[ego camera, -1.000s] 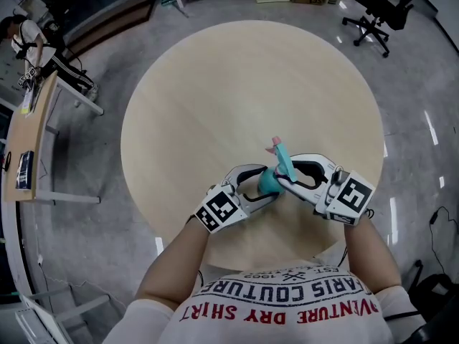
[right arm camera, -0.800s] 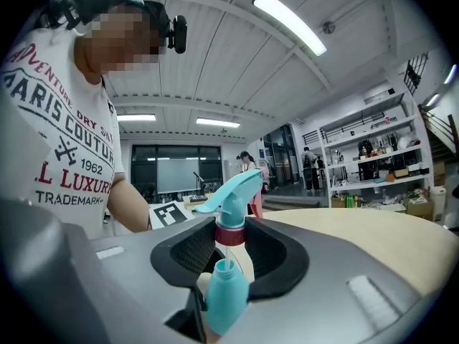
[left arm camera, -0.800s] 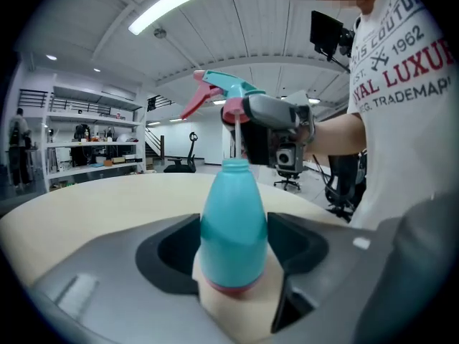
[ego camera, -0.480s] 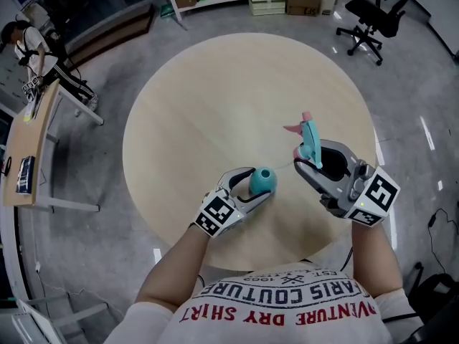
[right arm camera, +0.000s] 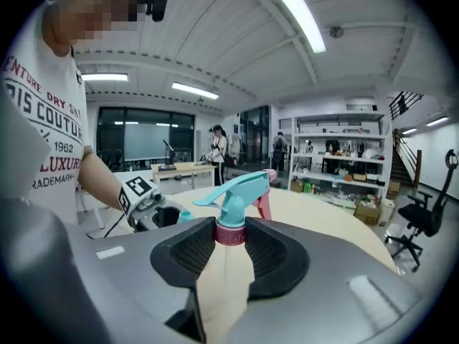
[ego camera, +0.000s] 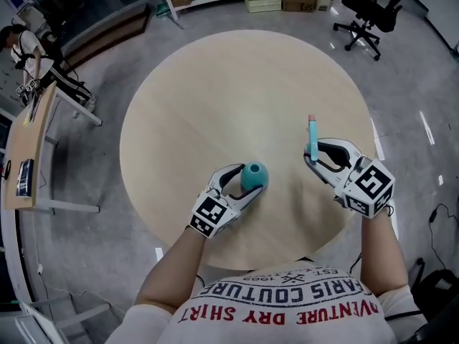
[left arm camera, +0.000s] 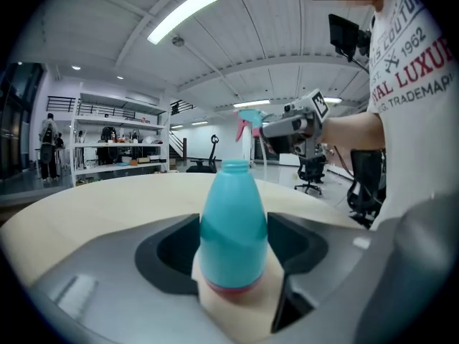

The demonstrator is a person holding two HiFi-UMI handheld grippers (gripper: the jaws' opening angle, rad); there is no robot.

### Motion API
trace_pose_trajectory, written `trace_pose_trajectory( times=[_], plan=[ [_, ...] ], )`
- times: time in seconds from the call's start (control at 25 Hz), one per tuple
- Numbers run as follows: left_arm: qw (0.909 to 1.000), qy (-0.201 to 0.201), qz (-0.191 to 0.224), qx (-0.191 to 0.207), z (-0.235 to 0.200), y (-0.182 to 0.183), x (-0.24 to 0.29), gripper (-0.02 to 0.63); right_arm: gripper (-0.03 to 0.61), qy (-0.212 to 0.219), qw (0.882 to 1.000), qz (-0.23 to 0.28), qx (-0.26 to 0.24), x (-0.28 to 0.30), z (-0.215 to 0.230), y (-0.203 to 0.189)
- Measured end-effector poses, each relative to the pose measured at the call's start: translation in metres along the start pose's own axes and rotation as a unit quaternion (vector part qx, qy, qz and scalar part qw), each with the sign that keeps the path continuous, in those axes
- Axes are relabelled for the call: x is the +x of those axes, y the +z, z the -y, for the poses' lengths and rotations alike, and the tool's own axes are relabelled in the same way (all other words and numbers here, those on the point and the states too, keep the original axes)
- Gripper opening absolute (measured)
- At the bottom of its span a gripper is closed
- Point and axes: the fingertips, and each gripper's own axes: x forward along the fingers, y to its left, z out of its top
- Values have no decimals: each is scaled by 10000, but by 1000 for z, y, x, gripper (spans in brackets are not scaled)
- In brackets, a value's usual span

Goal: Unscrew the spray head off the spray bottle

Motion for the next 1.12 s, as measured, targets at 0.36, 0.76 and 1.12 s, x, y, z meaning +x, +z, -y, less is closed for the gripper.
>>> trace_pose_trajectory(
  times=[0.36,0.76,1.12],
  plan=[
    [9999,-51,86,-42,2,3,3,288,127,-123,9922,-1243,14,58,0,-86],
    [9997,-73,208,-83,1,1,5,288,129,-293,9731,-2241,-454,100,5,-149],
    [9992,-327,96,-225,-1,-2,5,326,189,-506,9721,-2284,-180,101,6,-150]
  ],
)
